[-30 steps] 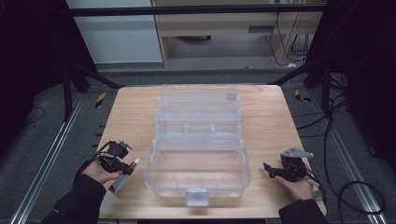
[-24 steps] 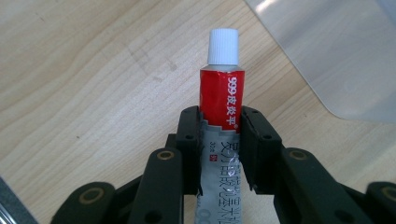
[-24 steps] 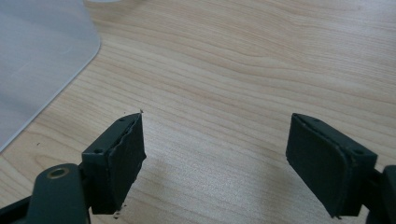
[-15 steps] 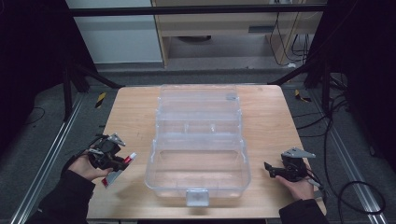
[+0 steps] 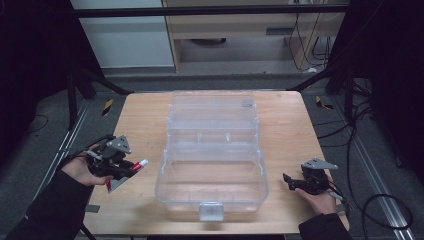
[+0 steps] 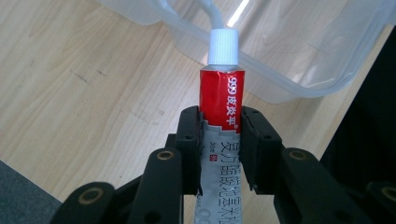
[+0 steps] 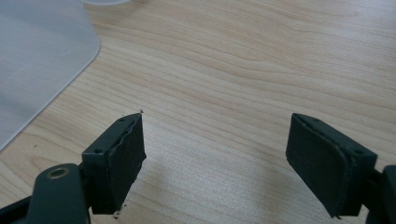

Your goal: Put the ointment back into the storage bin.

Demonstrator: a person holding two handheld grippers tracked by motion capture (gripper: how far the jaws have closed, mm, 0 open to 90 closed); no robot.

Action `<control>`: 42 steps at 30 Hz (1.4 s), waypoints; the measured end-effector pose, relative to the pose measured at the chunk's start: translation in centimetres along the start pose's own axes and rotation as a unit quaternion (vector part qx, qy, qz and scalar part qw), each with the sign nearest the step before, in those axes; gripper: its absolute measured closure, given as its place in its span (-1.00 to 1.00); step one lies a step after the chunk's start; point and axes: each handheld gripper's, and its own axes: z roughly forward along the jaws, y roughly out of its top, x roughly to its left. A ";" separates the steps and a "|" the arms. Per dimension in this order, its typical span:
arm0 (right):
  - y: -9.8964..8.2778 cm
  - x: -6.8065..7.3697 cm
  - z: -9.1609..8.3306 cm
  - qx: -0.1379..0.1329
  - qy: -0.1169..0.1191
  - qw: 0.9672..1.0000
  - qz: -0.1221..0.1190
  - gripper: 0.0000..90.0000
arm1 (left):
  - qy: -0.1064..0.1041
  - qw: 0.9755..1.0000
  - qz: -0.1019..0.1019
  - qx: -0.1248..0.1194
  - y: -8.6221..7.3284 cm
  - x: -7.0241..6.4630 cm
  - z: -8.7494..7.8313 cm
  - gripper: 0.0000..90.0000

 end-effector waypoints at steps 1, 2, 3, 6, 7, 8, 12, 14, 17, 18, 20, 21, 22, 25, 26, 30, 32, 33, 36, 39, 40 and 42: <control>0.0 0.0 0.0 0.000 0.000 1.000 0.000 -0.56 | 0.000 1.000 0.000 0.000 0.0 0.0 0.0 0.56; 0.0 0.0 0.0 0.000 0.000 1.000 0.000 -0.56 | -0.005 1.000 0.014 0.000 0.4 -0.2 -0.5 0.56; 0.0 0.0 0.0 -0.001 0.000 1.000 0.000 -0.56 | -0.005 1.000 0.014 0.000 0.4 -0.2 -0.5 0.56; 0.0 0.0 0.0 0.000 0.001 1.000 0.001 -0.56 | -0.013 0.999 0.040 0.001 1.2 -0.5 -1.1 0.56; 0.0 0.0 0.0 0.001 0.000 1.000 -0.001 -0.56 | -0.014 0.999 0.046 0.004 1.5 -0.6 -1.2 0.56; 0.0 0.0 0.0 0.002 0.003 1.000 0.003 -0.57 | -0.015 0.999 0.049 0.007 1.7 -0.7 -1.3 0.56; -0.1 0.0 0.1 0.000 0.000 1.000 -0.001 -0.56 | -0.023 0.997 0.071 0.004 2.6 -1.1 -1.9 0.56; -0.1 0.0 0.0 0.000 0.000 1.000 -0.002 -0.56 | -0.024 0.997 0.077 0.005 2.8 -1.2 -2.0 0.56; -0.1 -0.1 0.1 -0.002 0.000 1.000 -0.006 -0.56 | -0.028 0.995 0.093 0.003 3.5 -1.6 -2.5 0.56; -0.1 0.0 0.1 -0.002 0.000 1.000 -0.005 -0.56 | -0.034 0.994 0.102 0.003 3.9 -1.9 -2.7 0.56; -0.1 -0.1 0.1 -0.003 0.000 1.000 -0.007 -0.56 | -0.036 0.993 0.108 0.006 4.3 -2.1 -2.7 0.56; -0.1 -0.1 0.1 -0.003 0.000 1.000 -0.007 -0.56 | -0.036 0.993 0.108 0.006 4.3 -2.1 -2.7 0.56; -0.1 0.0 0.1 -0.003 0.000 1.000 -0.005 -0.56 | -0.039 0.992 0.118 0.010 4.9 -2.2 -2.6 0.56; -0.1 0.0 0.1 -0.002 0.000 1.000 -0.008 -0.56 | -0.045 0.991 0.127 0.016 5.8 -2.5 -2.2 0.56; -0.1 -0.1 0.1 -0.002 0.000 1.000 -0.009 -0.56 | -0.046 0.990 0.132 0.016 6.2 -2.6 -2.0 0.56; -0.1 -0.1 0.2 -0.002 0.000 1.000 -0.010 -0.56 | -0.055 0.986 0.153 0.022 7.6 -3.0 -1.4 0.56; -0.1 -0.1 0.1 -0.003 0.000 1.000 -0.008 -0.56 | -0.060 0.984 0.165 0.025 8.3 -3.1 -1.1 0.56; -0.1 -0.1 0.1 -0.003 0.000 1.000 -0.008 -0.56 | -0.060 0.984 0.165 0.025 8.3 -3.1 -1.1 0.56; -0.1 -0.1 0.0 -0.005 0.002 1.000 -0.004 -0.56 | -0.061 0.981 0.182 0.033 9.4 -3.5 -0.2 0.56; -0.1 -0.1 0.1 -0.006 0.002 1.000 -0.009 -0.56 | -0.064 0.980 0.187 0.033 9.9 -3.6 0.2 0.56; -0.1 -0.1 0.1 -0.006 0.002 1.000 -0.009 -0.56 | -0.066 0.978 0.194 0.034 10.3 -3.8 0.6 0.56; -0.1 -0.1 0.1 -0.006 0.001 1.000 -0.010 -0.56 | -0.070 0.977 0.199 0.034 10.8 -4.1 1.0 0.56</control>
